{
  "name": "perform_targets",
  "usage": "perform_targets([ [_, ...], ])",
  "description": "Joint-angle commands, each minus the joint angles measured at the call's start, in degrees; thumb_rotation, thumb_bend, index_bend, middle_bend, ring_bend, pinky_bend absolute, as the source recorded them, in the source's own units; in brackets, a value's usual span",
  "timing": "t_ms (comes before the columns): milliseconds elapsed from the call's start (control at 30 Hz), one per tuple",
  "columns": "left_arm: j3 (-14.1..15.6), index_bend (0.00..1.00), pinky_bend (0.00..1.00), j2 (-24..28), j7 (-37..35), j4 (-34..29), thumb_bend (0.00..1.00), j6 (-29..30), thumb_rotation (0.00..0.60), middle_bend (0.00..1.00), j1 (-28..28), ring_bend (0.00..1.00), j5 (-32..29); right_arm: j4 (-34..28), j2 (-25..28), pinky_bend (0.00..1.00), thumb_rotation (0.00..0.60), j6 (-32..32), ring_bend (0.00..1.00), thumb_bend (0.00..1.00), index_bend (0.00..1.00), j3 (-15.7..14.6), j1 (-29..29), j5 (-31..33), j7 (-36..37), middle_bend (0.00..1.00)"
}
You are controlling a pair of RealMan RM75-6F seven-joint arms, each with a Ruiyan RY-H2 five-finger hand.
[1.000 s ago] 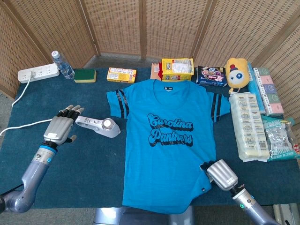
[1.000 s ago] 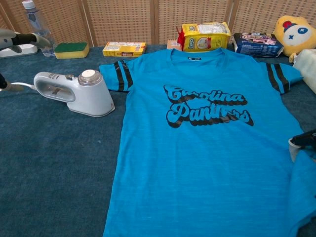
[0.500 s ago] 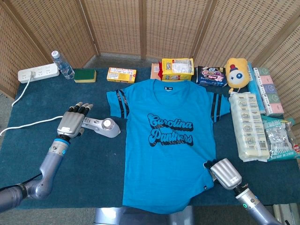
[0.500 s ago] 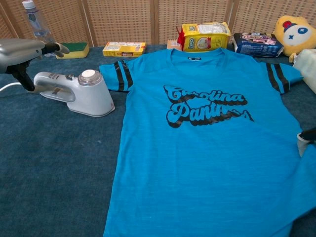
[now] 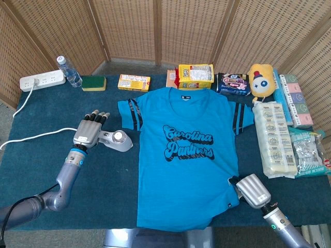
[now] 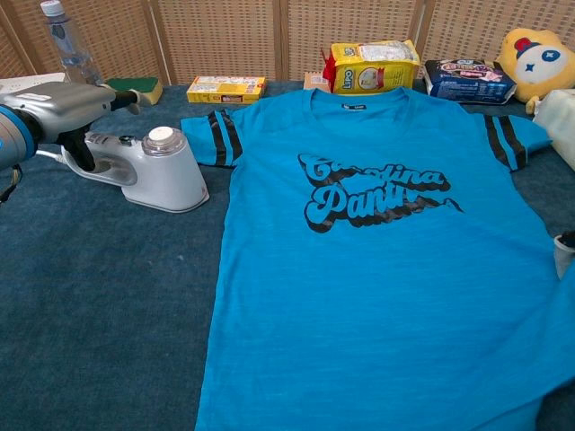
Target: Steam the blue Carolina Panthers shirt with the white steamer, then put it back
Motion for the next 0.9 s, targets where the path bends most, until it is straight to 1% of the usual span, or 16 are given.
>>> perform_targets([
  [33, -0.11, 0.07, 0.17, -1.72, -1.20, 2.12, 0.32, -0.45, 0.600, 0.16, -0.86, 0.09, 0.40, -0.03, 0.10, 0.78, 0.600, -0.01, 0.65, 0.61, 0.56, 0.04, -0.05, 0.09, 0.00, 0.57],
  [100, -0.27, 0.10, 0.18, -2.52, -2.12, 3.22, 0.32, -0.37, 0.600, 0.18, -1.22, 0.11, 1.04, -0.05, 0.23, 0.78, 0.600, 0.07, 0.65, 0.61, 0.56, 0.07, -0.12, 0.15, 0.02, 0.57],
  [367, -0.97, 0.28, 0.29, -6.21, -6.70, 9.07, 0.34, 1.31, 0.600, 0.29, -2.68, 0.23, 5.08, -0.39, 0.86, 0.78, 0.600, 0.45, 0.65, 0.60, 0.56, 0.31, -0.54, 0.61, 0.18, 0.57],
  [400, -0.95, 0.32, 0.33, -6.55, -7.25, 9.70, 0.34, 1.42, 0.600, 0.32, -2.78, 0.26, 5.51, -0.42, 0.92, 0.78, 0.600, 0.49, 0.65, 0.60, 0.56, 0.34, -0.57, 0.65, 0.16, 0.57],
  [533, -0.63, 0.46, 0.48, -7.41, -8.95, 11.66, 0.35, 1.07, 0.600, 0.50, -2.91, 0.44, 6.54, -0.58, 1.11, 0.78, 0.600, 0.68, 0.65, 0.60, 0.56, 0.50, -0.75, 0.83, 0.23, 0.57],
  [667, -0.37, 0.51, 0.54, -7.63, -10.12, 12.42, 0.35, 0.93, 0.600, 0.57, -2.58, 0.50, 6.98, -0.74, 1.21, 0.78, 0.600, 0.61, 0.65, 0.60, 0.56, 0.60, -0.75, 0.91, 0.28, 0.57],
  [733, -0.32, 0.55, 0.58, -7.62, -10.65, 12.53, 0.35, 0.92, 0.600, 0.62, -2.42, 0.54, 7.15, -0.86, 1.22, 0.78, 0.600, 0.59, 0.65, 0.60, 0.56, 0.65, -0.74, 0.94, 0.36, 0.57],
  [900, -0.37, 0.58, 0.63, -7.39, -12.94, 12.59, 0.36, 1.30, 0.600, 0.66, -1.85, 0.58, 7.86, -1.11, 1.27, 0.78, 0.600, 0.56, 0.65, 0.60, 0.56, 0.77, -0.72, 0.95, 0.27, 0.57],
])
